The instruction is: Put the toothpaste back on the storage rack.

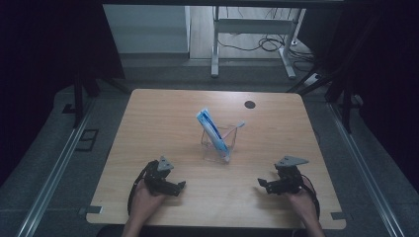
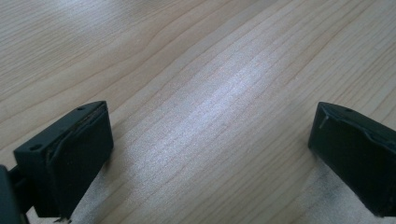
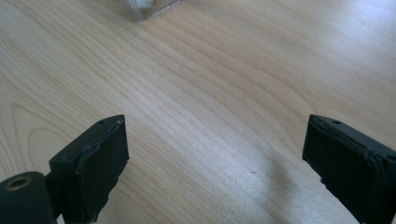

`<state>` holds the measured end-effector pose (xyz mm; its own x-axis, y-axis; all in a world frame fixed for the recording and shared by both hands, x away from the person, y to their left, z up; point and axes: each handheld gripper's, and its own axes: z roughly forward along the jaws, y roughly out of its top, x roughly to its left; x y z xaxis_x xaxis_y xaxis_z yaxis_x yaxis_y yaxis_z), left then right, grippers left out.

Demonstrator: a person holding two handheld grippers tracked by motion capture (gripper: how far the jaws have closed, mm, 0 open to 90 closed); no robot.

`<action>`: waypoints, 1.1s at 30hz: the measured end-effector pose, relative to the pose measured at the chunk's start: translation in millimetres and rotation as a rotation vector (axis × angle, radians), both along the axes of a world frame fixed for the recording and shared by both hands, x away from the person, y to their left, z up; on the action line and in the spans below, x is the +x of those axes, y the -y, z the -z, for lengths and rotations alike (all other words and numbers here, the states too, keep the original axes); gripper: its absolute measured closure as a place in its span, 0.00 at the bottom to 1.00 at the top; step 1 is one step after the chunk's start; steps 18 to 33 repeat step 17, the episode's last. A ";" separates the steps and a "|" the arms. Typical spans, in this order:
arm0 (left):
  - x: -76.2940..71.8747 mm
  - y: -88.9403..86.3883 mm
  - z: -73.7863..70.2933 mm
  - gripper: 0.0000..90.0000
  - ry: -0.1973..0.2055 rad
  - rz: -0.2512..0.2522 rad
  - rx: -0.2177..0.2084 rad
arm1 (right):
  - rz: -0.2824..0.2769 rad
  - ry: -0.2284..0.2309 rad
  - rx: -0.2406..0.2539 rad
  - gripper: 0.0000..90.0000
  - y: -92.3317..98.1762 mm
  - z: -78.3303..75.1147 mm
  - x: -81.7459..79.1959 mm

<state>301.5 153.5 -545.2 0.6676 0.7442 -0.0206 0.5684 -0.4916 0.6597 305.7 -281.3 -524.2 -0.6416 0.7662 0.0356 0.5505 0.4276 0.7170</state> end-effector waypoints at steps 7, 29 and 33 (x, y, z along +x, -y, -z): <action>0.0 0.0 0.1 0.00 0.000 0.000 -0.002 | -0.003 -0.019 -0.025 0.07 -2.7 12.6 -2.3; -0.1 0.1 0.1 0.00 0.000 -0.001 -0.001 | 0.004 0.010 -0.039 0.02 -5.3 19.1 -5.5; -0.1 0.1 0.1 0.00 0.000 -0.001 -0.001 | 0.004 0.010 -0.039 0.02 -5.3 19.1 -5.5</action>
